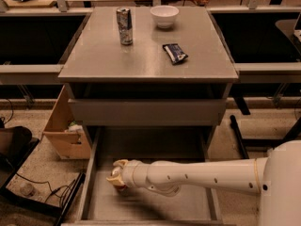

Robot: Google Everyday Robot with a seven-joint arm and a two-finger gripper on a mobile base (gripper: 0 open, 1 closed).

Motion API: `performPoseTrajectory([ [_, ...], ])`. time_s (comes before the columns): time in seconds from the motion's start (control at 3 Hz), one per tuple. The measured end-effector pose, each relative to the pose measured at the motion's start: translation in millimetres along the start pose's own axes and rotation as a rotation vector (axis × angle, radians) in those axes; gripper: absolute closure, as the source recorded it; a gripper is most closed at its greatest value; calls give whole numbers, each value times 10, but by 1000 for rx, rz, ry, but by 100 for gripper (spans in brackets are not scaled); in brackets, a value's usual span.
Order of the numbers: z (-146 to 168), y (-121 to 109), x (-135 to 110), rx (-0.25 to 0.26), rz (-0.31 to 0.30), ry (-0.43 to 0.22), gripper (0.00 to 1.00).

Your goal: Place coke can into middle drawer

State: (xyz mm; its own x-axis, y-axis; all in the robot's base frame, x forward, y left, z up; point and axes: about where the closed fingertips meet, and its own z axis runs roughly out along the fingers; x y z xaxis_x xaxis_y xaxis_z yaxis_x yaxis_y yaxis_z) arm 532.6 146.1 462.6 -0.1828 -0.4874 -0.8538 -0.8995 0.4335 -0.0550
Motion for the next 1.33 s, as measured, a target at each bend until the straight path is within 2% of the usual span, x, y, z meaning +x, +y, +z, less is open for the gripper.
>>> performPoseTrajectory([
  [0.33, 6, 6, 4, -1, 1, 0, 82],
  [1.33, 6, 7, 3, -1, 1, 0, 13],
])
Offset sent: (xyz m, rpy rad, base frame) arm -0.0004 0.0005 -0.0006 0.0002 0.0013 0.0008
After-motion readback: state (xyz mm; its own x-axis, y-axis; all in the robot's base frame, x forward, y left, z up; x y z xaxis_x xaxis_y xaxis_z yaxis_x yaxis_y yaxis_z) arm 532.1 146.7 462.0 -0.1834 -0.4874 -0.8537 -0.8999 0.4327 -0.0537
